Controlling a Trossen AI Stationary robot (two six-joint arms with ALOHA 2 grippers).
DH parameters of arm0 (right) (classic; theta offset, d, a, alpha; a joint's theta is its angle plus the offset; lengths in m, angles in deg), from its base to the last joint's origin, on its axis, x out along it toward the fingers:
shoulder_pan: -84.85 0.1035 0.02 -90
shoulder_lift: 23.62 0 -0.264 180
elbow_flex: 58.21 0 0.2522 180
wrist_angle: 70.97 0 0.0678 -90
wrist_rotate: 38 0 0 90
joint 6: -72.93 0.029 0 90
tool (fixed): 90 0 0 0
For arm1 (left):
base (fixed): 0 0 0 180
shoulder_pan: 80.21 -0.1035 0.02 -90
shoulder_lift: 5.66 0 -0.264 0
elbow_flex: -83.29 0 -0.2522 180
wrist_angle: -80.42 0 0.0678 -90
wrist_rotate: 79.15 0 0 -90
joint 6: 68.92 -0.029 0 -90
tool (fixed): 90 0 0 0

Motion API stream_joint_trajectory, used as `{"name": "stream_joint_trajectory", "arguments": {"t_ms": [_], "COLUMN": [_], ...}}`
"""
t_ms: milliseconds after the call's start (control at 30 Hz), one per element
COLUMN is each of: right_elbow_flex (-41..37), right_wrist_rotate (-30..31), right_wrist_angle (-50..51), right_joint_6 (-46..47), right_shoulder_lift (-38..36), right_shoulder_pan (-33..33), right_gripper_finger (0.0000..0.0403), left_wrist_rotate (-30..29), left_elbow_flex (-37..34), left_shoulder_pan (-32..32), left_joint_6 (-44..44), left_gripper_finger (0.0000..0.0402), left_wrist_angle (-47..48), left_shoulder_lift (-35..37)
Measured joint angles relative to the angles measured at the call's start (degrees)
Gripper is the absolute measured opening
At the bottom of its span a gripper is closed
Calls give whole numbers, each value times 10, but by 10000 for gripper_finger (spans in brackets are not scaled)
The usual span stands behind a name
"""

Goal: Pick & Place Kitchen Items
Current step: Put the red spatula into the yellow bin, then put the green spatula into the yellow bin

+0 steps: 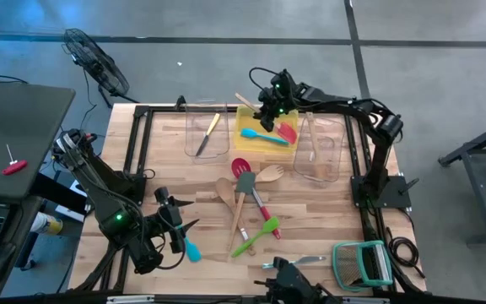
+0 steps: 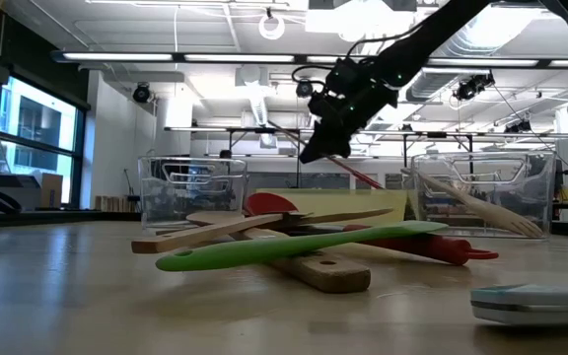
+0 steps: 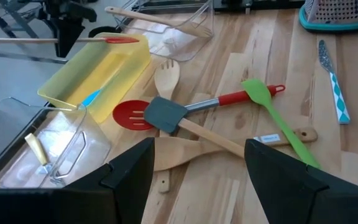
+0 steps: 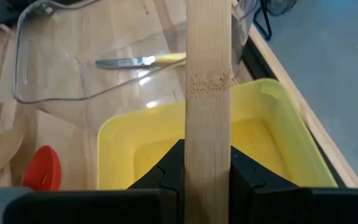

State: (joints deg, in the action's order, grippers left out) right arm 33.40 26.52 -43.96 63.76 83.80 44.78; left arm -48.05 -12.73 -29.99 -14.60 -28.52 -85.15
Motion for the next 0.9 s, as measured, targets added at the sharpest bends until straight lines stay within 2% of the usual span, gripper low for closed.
{"name": "stream_joint_trajectory", "arguments": {"t_ms": [333,567,900], "right_elbow_flex": [0,0,0], "right_wrist_rotate": [1,43,71], "right_wrist_angle": [8,52,30], "right_joint_6": [14,15,19], "right_shoulder_lift": [0,0,-28], "right_shoulder_pan": [0,9,44], "right_gripper_finger": [54,148,222], "left_wrist_rotate": [5,15,15], "left_elbow_flex": [0,0,0], "left_shoulder_pan": [0,0,0], "left_joint_6": [20,30,30], "left_gripper_finger": [244,244,244], "left_wrist_angle": [-1,-2,-2], "left_shoulder_lift": [0,0,0]}}
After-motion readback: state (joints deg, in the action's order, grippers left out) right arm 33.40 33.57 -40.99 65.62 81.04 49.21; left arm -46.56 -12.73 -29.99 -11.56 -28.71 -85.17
